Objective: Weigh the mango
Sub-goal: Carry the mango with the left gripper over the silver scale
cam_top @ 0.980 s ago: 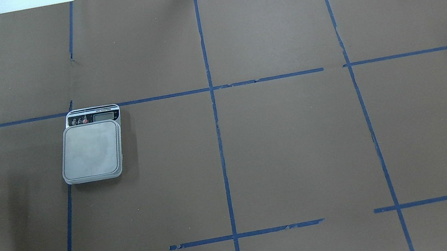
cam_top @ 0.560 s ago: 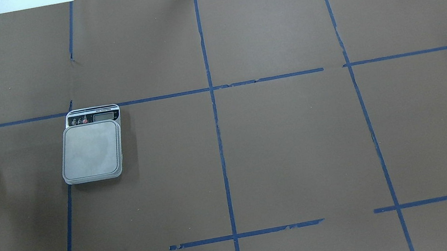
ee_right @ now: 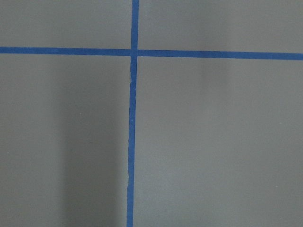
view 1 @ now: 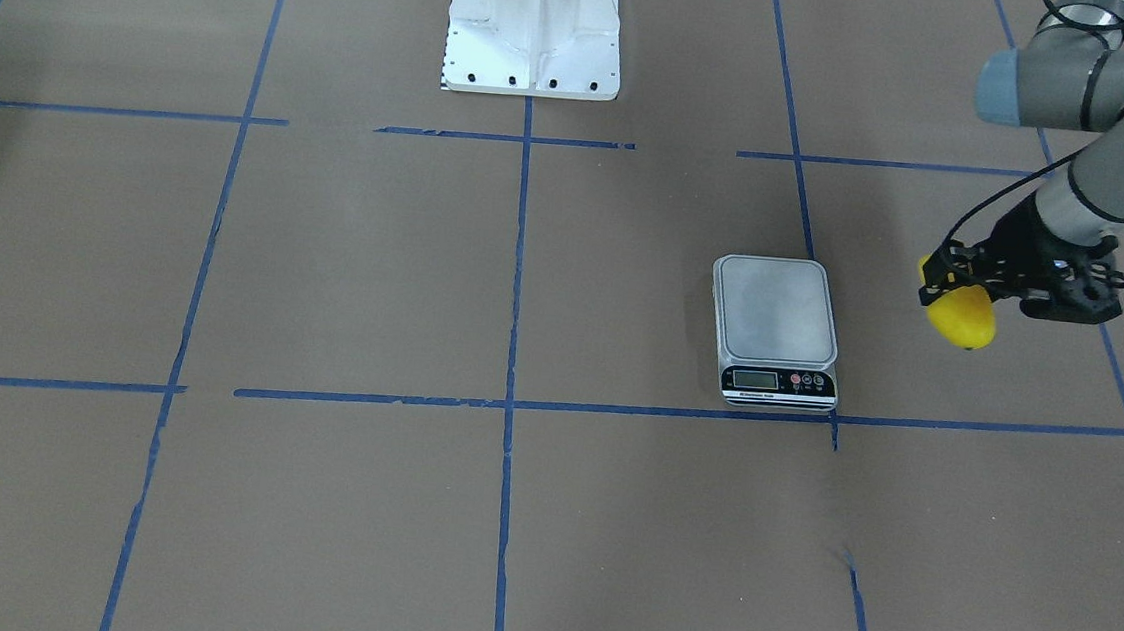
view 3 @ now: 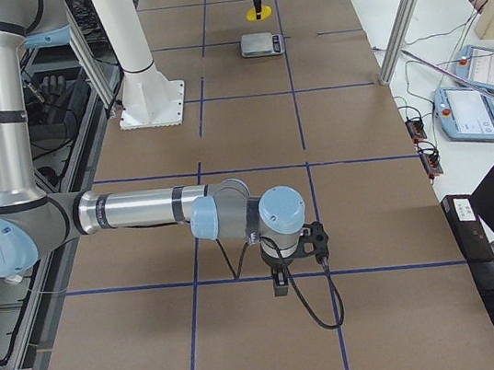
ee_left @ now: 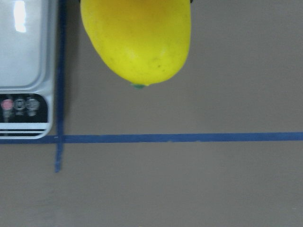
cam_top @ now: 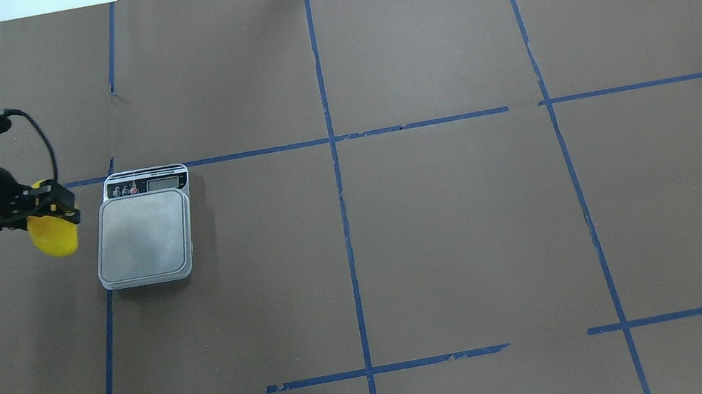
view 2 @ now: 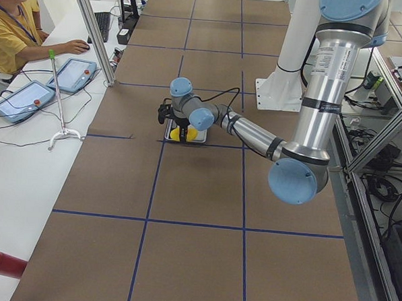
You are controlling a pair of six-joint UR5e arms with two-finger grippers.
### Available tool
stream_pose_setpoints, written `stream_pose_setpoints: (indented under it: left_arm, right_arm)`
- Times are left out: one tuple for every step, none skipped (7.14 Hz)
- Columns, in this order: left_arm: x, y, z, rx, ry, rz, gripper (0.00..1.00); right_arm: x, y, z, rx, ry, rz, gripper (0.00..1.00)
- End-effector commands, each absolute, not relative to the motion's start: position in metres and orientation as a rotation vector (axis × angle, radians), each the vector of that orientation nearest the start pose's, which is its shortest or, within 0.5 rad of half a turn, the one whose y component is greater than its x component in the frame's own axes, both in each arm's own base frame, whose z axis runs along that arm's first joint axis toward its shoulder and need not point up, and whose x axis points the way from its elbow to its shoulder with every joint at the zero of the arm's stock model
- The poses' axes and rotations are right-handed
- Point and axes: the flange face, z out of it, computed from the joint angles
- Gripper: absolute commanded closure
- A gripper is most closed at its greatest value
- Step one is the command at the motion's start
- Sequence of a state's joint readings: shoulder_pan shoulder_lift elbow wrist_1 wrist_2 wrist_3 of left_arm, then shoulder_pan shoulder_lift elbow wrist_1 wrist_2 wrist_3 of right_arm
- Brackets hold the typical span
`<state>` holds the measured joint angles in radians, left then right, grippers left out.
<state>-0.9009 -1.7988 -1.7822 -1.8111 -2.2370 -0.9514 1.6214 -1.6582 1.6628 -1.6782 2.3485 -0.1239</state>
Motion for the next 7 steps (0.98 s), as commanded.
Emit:
stream_pose_setpoints:
  left_arm:
    - [0.367, -0.487, 0.363, -0.087, 0.898, -0.021, 1.00]
    - [0.381, -0.484, 0.373, -0.096, 0.872, -0.021, 1.00]
    - [0.390, -0.484, 0.385, -0.099, 0.849, -0.019, 1.00]
    - [0.403, -0.489, 0.386, -0.106, 0.841, -0.012, 1.00]
    - [0.406, -0.493, 0.372, -0.091, 0.853, -0.007, 1.00]
    - [0.406, -0.493, 0.375, -0.091, 0.851, -0.007, 0.58]
    - [0.404, -0.492, 0.372, -0.087, 0.855, -0.008, 0.01]
  right_arm:
    - [0.086, -0.443, 0.665, -0.030, -0.783, -0.028, 0.00]
    - [0.086, -0.443, 0.665, -0.029, -0.783, -0.030, 0.00]
    - [0.086, -0.443, 0.665, -0.029, -0.783, -0.030, 0.00]
    - [0.086, -0.443, 0.665, -0.029, -0.783, -0.030, 0.00]
    - [0.086, -0.443, 0.665, -0.029, -0.783, -0.030, 0.00]
    - [0.086, -0.443, 0.665, -0.029, -0.783, -0.030, 0.00]
    - [0.086, -0.443, 0.665, -0.029, -0.783, -0.030, 0.00]
